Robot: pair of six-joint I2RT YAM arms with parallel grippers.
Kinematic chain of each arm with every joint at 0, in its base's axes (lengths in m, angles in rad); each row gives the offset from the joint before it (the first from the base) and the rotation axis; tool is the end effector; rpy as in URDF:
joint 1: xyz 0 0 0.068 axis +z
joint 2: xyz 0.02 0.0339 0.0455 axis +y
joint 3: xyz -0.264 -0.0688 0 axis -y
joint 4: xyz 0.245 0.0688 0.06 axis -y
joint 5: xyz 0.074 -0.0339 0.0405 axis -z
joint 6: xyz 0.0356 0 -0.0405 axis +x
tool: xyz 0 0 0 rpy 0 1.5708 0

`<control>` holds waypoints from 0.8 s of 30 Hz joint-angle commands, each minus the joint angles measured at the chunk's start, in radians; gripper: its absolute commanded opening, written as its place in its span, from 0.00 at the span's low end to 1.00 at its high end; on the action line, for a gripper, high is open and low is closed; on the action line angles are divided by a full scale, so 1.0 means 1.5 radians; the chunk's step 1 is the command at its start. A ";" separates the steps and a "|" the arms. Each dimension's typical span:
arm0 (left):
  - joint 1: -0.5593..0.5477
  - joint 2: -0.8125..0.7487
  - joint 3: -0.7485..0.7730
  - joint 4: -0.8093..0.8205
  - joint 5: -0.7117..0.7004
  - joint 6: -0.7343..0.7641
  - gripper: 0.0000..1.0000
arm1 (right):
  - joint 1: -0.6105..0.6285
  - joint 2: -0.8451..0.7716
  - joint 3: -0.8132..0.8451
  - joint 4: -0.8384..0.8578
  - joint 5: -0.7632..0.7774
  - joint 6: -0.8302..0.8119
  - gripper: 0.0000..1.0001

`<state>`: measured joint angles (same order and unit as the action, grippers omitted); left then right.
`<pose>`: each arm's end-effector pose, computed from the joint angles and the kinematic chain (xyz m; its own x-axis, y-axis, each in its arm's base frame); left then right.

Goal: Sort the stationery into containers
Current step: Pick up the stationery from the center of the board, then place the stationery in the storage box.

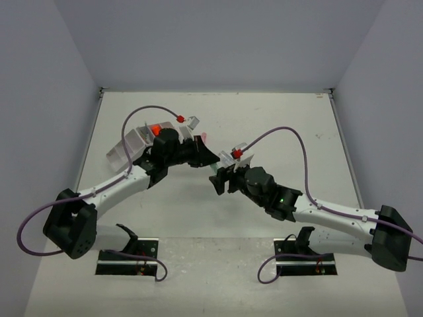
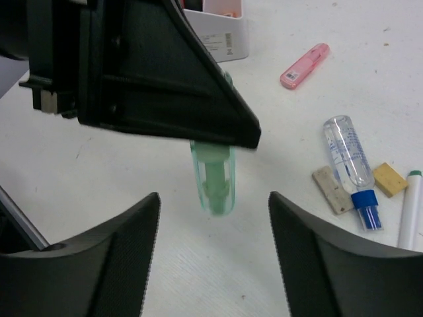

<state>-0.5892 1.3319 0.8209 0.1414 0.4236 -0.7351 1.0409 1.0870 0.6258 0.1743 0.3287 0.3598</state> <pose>0.2412 -0.1788 0.2641 -0.7762 -0.2165 -0.5921 0.4107 0.5388 -0.7355 0.1346 0.2070 0.2614 -0.3663 0.0340 -0.9299 -0.5675 0.7838 0.2522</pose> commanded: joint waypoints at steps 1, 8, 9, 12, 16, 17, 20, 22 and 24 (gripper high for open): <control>0.008 0.031 0.162 -0.204 -0.441 0.149 0.00 | 0.001 -0.022 0.007 -0.042 0.127 0.058 0.99; 0.121 0.198 0.324 -0.222 -0.613 0.182 0.00 | 0.000 -0.023 0.005 -0.061 0.131 0.065 0.99; 0.127 0.211 0.325 -0.212 -0.623 0.186 0.00 | 0.000 -0.023 0.005 -0.062 0.131 0.066 0.99; 0.149 0.290 0.399 -0.223 -0.663 0.190 0.00 | 0.000 -0.022 -0.002 -0.061 0.129 0.064 0.99; 0.166 0.335 0.421 -0.230 -0.660 0.183 0.00 | 0.000 -0.018 -0.001 -0.056 0.124 0.061 0.99; 0.167 0.348 0.422 -0.234 -0.664 0.178 0.00 | 0.000 -0.015 0.000 -0.055 0.123 0.059 0.99; 0.171 0.374 0.417 -0.246 -0.664 0.161 0.08 | 0.000 -0.007 0.002 -0.053 0.117 0.057 0.99; 0.173 0.385 0.410 -0.254 -0.666 0.147 0.16 | 0.000 0.000 0.006 -0.053 0.114 0.056 0.99; 0.173 0.386 0.405 -0.260 -0.674 0.138 0.21 | 0.000 0.005 0.007 -0.053 0.112 0.057 0.99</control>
<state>-0.3422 1.8992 1.4033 -0.2269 -0.5278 -0.4928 1.0397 1.0761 0.6258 0.0738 0.4810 0.4343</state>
